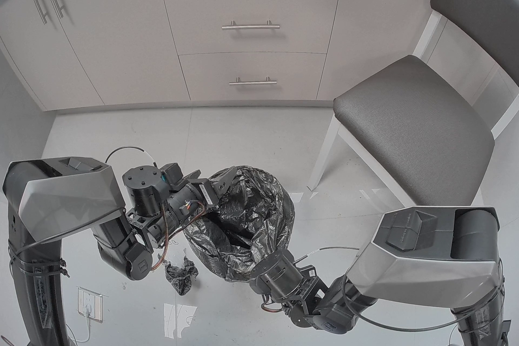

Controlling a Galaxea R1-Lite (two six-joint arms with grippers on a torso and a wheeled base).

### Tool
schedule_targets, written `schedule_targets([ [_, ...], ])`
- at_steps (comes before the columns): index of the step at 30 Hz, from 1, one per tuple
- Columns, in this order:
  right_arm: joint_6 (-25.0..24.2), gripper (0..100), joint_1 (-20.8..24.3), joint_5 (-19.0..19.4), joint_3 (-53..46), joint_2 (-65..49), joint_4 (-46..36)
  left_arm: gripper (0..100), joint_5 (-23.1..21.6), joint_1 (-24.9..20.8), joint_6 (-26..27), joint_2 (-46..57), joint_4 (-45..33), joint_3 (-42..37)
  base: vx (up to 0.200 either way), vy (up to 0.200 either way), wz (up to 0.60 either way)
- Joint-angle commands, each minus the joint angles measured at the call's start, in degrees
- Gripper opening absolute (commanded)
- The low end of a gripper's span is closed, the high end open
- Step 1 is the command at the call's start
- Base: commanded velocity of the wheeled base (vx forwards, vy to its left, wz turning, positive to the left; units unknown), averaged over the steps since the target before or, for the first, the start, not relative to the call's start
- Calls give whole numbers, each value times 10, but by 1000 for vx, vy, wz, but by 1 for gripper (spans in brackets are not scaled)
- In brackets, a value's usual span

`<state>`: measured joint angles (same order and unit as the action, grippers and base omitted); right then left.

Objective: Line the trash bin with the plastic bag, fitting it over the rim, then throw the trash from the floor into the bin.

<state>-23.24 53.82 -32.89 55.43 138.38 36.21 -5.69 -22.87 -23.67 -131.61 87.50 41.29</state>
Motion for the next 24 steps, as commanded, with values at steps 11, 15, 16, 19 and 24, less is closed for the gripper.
schedule_targets([
  [11, -5, 100, 66, -34, -34, -44, 1, 100, 0, 1, 0, -4, 0, -4, 0, 0, 0],
  [15, 0, 100, 119, -37, -43, -81, -8, 100, 0, 2, -1, -4, 0, -4, 0, 0, 0],
  [16, 3, 100, 128, -37, -46, -87, -8, 100, 1, 2, -1, -3, 0, -5, 0, 0, 0],
  [19, 14, 100, 146, -37, -45, -103, -6, 100, 0, 2, -1, 1, 0, -8, 0, 0, 0],
  [24, 38, 100, 131, -37, 7, -68, -2, 100, 1, 2, -1, 6, 0, -7, 0, 0, 0],
])
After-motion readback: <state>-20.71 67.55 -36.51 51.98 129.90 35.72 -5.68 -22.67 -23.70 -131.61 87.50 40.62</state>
